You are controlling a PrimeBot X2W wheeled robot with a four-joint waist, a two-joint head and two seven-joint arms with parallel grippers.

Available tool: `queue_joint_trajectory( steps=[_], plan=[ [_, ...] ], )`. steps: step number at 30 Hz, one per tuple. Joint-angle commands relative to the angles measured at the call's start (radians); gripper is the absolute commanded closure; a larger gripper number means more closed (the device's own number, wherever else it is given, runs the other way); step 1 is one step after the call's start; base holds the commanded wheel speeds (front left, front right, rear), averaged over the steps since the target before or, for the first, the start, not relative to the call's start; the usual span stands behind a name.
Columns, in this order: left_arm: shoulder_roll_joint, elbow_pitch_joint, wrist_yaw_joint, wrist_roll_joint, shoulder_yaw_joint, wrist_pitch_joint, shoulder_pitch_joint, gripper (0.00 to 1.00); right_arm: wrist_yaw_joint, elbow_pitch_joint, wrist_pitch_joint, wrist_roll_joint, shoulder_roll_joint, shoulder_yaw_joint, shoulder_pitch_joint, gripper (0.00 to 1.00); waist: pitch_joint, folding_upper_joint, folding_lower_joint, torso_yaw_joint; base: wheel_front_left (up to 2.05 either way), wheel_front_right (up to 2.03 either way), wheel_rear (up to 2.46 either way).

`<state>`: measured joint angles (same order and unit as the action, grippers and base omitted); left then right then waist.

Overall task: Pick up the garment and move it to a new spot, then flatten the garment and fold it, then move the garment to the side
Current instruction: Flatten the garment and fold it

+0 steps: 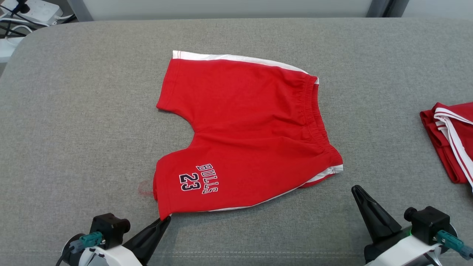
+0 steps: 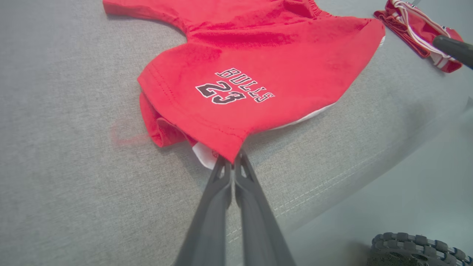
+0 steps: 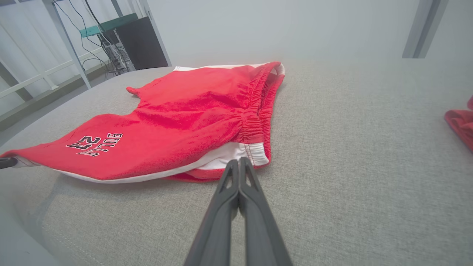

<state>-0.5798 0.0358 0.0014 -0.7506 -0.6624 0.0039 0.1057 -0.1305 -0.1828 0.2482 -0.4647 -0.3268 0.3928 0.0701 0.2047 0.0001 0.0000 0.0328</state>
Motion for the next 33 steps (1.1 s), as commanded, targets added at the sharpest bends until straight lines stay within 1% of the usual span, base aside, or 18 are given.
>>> queue_joint_trajectory(
  steps=[1, 7, 8, 9, 10, 14, 16, 20, 24, 28, 33],
  plan=[
    [-0.032, -0.024, 0.009, -0.003, 0.043, -0.005, 0.015, 1.00, 0.000, 0.027, 0.013, 0.009, -0.012, 0.010, -0.012, 1.00, -0.001, -0.0001, 0.0000, 0.000, 0.00, 0.00, 0.00],
    [-0.038, -0.037, 0.021, -0.008, 0.044, 0.003, 0.009, 1.00, 0.000, 0.053, 0.013, 0.018, 0.012, -0.013, -0.020, 1.00, -0.016, -0.0001, 0.0000, -0.012, 0.00, 0.00, 0.00],
    [-0.038, -0.036, 0.023, -0.008, 0.043, 0.003, 0.007, 1.00, 0.000, 0.061, 0.013, 0.019, 0.020, -0.022, -0.020, 0.79, -0.020, -0.0001, 0.0000, -0.014, 0.00, 0.00, 0.00],
    [-0.036, -0.035, 0.025, -0.010, 0.043, 0.002, 0.005, 1.00, 0.000, 0.075, 0.013, 0.022, 0.031, -0.037, -0.019, 0.35, -0.025, -0.0001, 0.0000, -0.018, 0.00, 0.00, 0.00],
    [-0.035, -0.033, 0.027, -0.012, 0.043, 0.002, 0.003, 1.00, 0.000, 0.098, 0.013, 0.017, 0.050, -0.060, -0.020, 0.00, -0.032, -0.0001, 0.0000, -0.022, 0.00, 0.00, 0.00],
    [-0.027, -0.022, 0.030, -0.025, 0.046, -0.002, -0.004, 1.00, 0.000, 0.190, 0.013, 0.039, 0.094, -0.128, -0.032, 0.00, -0.056, -0.0001, 0.0000, -0.038, 0.00, 0.00, 0.00],
    [-0.023, -0.009, 0.032, -0.034, 0.049, -0.006, -0.008, 1.00, 0.000, 0.243, 0.013, 0.071, 0.115, -0.164, -0.057, 0.00, -0.081, -0.0001, 0.0000, -0.051, 0.00, 0.00, 0.00],
    [-0.022, 0.007, 0.034, -0.045, 0.051, -0.008, -0.017, 1.00, 0.000, 0.291, 0.013, 0.099, 0.137, -0.190, -0.115, 0.00, -0.109, -0.0001, 0.0000, -0.067, 0.00, 0.00, 0.00],
    [-0.020, 0.019, 0.036, -0.056, 0.054, -0.011, -0.025, 1.00, 0.000, 0.311, 0.013, 0.106, 0.161, -0.219, -0.192, 0.00, -0.133, -0.0001, 0.0000, -0.082, 0.00, 0.00, 0.00],
    [-0.019, 0.032, 0.037, -0.070, 0.058, -0.014, -0.039, 1.00, 0.000, 0.305, 0.013, 0.108, 0.177, -0.235, -0.269, 0.00, -0.154, -0.0001, 0.0000, -0.092, 0.00, 0.00, 0.00],
    [-0.020, 0.041, 0.036, -0.081, 0.058, -0.014, -0.049, 1.00, 0.000, 0.284, 0.013, 0.162, 0.179, -0.258, -0.306, 0.00, -0.167, -0.0001, 0.0000, -0.103, 0.00, 0.00, 0.00]
  ],
)
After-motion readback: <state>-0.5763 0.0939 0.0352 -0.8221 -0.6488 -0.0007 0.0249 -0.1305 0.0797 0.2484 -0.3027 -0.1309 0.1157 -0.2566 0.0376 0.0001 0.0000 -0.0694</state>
